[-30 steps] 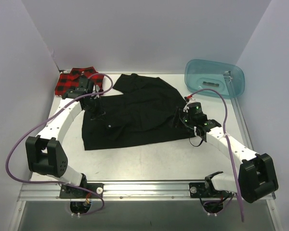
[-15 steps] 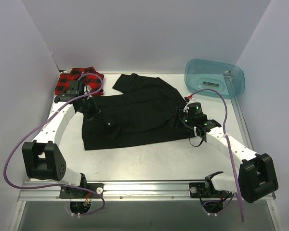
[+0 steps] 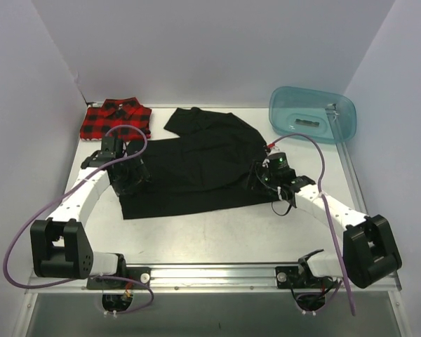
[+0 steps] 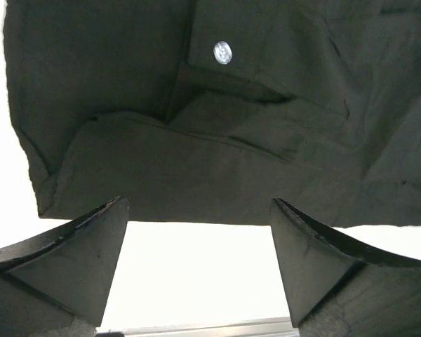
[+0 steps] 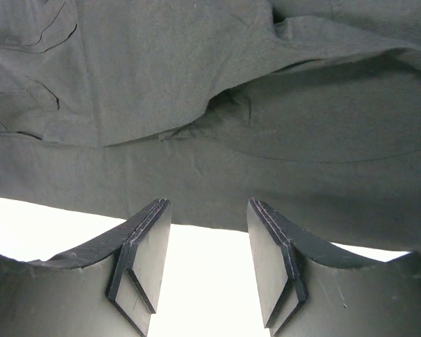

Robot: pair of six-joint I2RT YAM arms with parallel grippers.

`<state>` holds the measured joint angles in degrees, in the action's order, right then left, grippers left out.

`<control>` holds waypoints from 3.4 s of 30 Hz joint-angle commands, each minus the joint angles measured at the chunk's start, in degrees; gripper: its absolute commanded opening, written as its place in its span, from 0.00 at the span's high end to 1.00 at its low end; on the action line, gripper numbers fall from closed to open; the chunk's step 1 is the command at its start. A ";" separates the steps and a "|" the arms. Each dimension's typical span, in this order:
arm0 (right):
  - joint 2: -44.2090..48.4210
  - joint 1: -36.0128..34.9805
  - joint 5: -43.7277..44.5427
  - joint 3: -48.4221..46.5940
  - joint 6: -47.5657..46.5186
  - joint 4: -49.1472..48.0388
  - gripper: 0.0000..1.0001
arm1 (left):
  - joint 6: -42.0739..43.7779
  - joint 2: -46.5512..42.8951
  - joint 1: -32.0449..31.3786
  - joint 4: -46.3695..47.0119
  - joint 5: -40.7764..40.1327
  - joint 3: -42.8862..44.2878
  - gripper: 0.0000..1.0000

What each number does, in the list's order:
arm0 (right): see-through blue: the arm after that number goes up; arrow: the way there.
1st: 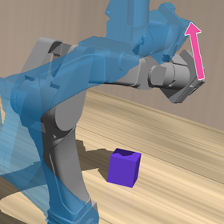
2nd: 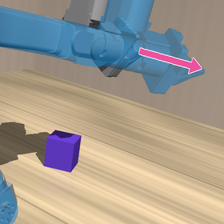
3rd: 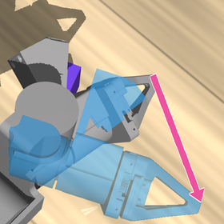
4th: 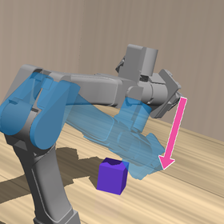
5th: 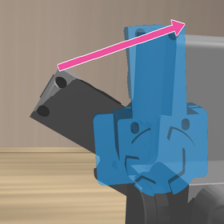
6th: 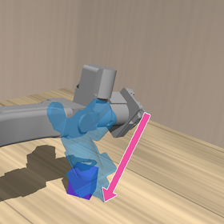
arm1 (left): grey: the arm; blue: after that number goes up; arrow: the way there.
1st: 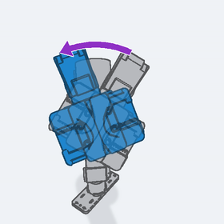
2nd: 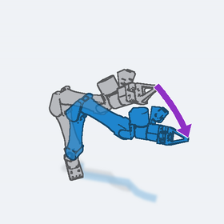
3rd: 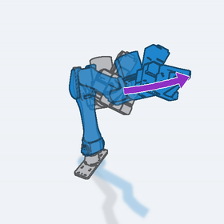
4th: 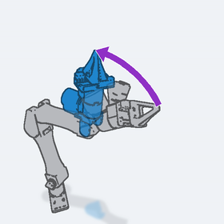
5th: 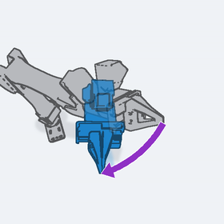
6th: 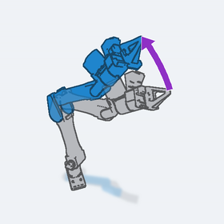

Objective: Fold and stack the long sleeve shirts
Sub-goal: Fold the shirt

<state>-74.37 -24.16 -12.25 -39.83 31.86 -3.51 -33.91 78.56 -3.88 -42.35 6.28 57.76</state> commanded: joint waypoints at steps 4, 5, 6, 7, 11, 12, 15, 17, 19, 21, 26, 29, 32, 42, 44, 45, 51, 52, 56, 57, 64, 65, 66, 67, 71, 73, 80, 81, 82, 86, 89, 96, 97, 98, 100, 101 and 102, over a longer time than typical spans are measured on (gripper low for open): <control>-2.18 -1.06 -0.67 0.28 2.33 -4.31 0.52 | -3.79 -0.96 -3.06 12.70 -2.67 -8.18 0.19; -2.27 -1.15 -0.84 0.37 2.25 -4.58 0.52 | -4.40 -0.26 -3.06 14.38 -3.38 -8.71 0.19; -2.53 -1.24 -0.84 0.55 2.07 -4.84 0.52 | -4.76 0.18 -3.24 15.96 -3.64 -9.15 0.20; -2.62 -1.24 -0.84 0.81 1.98 -5.19 0.52 | -5.02 0.53 -3.24 18.85 -3.47 -9.24 0.21; -2.62 -1.24 -1.19 1.25 1.98 -5.72 0.52 | -6.69 2.73 -3.59 23.71 -5.58 -9.07 0.27; -2.62 -1.24 -1.28 1.25 2.07 -5.72 0.52 | -6.78 3.17 -3.68 24.41 -5.58 -8.98 0.28; -2.89 -1.24 -1.46 1.51 2.07 -5.81 0.53 | -6.78 5.10 -4.82 25.82 -5.84 -8.10 0.30; -2.89 -1.24 -1.37 1.60 1.90 -5.81 0.53 | -6.96 6.68 -5.26 25.82 -7.68 -7.57 0.32; -2.97 -1.24 -1.46 1.69 1.72 -5.81 0.52 | -7.22 7.83 -5.26 25.74 -8.13 -7.57 0.33; -2.97 -1.24 -1.46 1.78 1.72 -5.81 0.52 | -7.57 9.32 -5.17 25.56 -8.91 -7.66 0.33; -3.59 -1.24 -1.72 1.78 1.54 -5.90 0.53 | -8.36 12.48 -5.35 26.79 -9.80 -7.75 0.34; -4.12 -1.24 -2.34 1.78 1.80 -6.07 0.52 | -8.37 14.07 -5.61 26.97 -9.89 -7.31 0.33; -3.77 -1.24 -2.43 1.95 1.63 -6.07 0.52 | -8.45 14.60 -5.70 26.97 -10.68 -7.66 0.29; -4.03 -1.32 -2.08 2.22 1.54 -6.51 0.52 | -8.54 13.19 -7.55 27.05 -11.38 -8.01 0.44; -4.29 -1.24 -1.38 1.95 2.07 -6.60 0.52 | -8.54 13.02 -7.98 26.71 -11.21 -7.66 0.50; -4.29 -1.24 -1.20 1.78 2.33 -7.12 0.53 | -8.45 12.93 -7.99 26.62 -11.12 -7.49 0.58; -6.84 -1.68 -1.64 0.29 6.99 -11.08 0.53 | -8.01 11.52 -8.25 25.91 -10.41 -5.64 0.73; -7.10 -1.94 -1.81 0.11 7.17 -11.43 0.53 | -7.49 11.26 -8.42 25.91 -10.41 -5.38 0.79; -8.07 -2.82 -1.99 -0.42 7.26 -11.70 0.53 | -6.70 11.35 -8.43 25.39 -10.15 -4.23 0.88; -8.16 -2.99 -1.90 -0.42 7.17 -11.61 0.53 | -6.61 11.35 -8.60 25.12 -9.89 -3.54 0.89; -7.11 -3.17 -1.46 -0.60 5.76 -10.03 0.53 | -7.48 9.68 -9.92 18.63 -9.10 0.59 0.82; -7.02 -3.08 -1.11 -0.60 5.67 -9.59 0.53 | -7.75 9.42 -10.01 16.44 -9.10 1.12 0.82; -6.93 -3.17 -1.11 -0.60 5.50 -9.41 0.53 | -8.10 8.72 -10.01 15.46 -9.18 1.74 0.82; -6.67 -3.17 -0.93 -0.68 5.32 -9.15 0.53 | -8.45 8.45 -10.01 14.41 -9.27 2.53 0.82; -5.61 -3.17 -0.32 -0.68 4.62 -7.74 0.53 | -9.68 6.34 -10.01 8.09 -9.10 4.20 0.81; -4.91 -3.17 -0.05 -0.68 4.27 -7.13 0.53 | -10.12 5.55 -9.92 6.67 -8.57 4.56 0.81; -4.38 -3.08 0.91 -0.68 3.65 -6.16 0.53 | -11.09 2.56 -9.66 5.00 -4.88 7.71 0.82; -4.29 -3.08 0.91 -0.68 3.74 -5.99 0.53 | -11.09 2.65 -9.66 4.65 -4.70 8.85 0.81; -4.21 -3.08 0.91 -0.68 3.65 -5.81 0.53 | -11.09 2.65 -9.74 4.29 -4.61 9.21 0.81; -3.15 -3.08 1.61 -0.33 3.21 -4.84 0.53 | -11.70 1.24 -9.66 3.41 -5.84 6.68 0.82; -2.36 -3.08 2.32 -0.24 2.51 -4.05 0.53 | -12.49 -0.86 -9.39 3.41 -7.24 1.41 0.81; -2.27 -3.08 2.67 -1.21 1.98 -3.17 0.53 | -12.93 -2.45 -8.69 4.47 -11.37 -6.95 0.70; -2.27 -3.08 2.58 -1.38 1.63 -3.08 0.53 | -12.85 -2.36 -8.43 4.64 -11.99 -7.30 0.64; -2.27 -3.00 2.67 -1.82 1.46 -2.82 0.53 | -12.85 -2.54 -7.99 4.56 -12.34 -7.57 0.62; -1.57 -3.08 3.11 -2.52 0.93 -1.60 0.53 | -12.67 -2.98 -7.72 4.56 -13.31 -7.40 0.53; -1.13 -3.08 3.37 -3.05 0.58 -1.07 0.53 | -12.15 -3.85 -7.72 4.55 -13.32 -6.87 0.47; -0.78 -3.00 3.55 -4.27 0.23 -0.45 0.53 | -11.80 -4.47 -7.72 4.55 -13.23 -6.52 0.42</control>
<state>-78.08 -27.05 -10.61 -40.21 33.78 -6.02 -46.09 77.49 -11.99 -38.63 -4.58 49.54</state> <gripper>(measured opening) 0.475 0.541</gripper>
